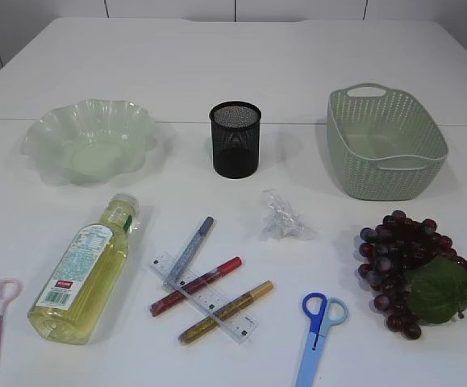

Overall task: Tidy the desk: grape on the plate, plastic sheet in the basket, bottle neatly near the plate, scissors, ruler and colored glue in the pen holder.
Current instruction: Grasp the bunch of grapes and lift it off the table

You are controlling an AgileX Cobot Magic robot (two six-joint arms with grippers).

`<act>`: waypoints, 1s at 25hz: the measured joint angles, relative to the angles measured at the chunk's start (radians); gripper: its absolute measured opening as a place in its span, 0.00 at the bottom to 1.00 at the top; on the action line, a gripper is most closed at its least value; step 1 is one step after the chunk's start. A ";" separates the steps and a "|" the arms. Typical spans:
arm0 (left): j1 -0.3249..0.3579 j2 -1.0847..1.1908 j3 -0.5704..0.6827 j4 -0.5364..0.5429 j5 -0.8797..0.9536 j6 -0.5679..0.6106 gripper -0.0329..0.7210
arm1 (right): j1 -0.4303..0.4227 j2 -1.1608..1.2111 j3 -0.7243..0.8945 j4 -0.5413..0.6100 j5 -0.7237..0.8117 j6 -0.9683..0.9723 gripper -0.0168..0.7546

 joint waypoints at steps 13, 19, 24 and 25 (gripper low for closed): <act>0.000 0.000 0.000 0.000 0.000 0.000 0.69 | 0.000 0.000 0.000 0.000 0.000 0.000 0.73; 0.000 0.000 0.000 0.000 0.000 0.000 0.69 | 0.000 0.000 0.000 0.000 0.000 0.000 0.73; 0.000 0.000 0.000 0.000 0.000 0.000 0.69 | 0.000 0.000 0.000 0.000 0.000 0.000 0.73; 0.000 0.000 0.000 0.000 0.000 0.000 0.69 | 0.000 0.000 0.000 0.000 0.000 0.000 0.73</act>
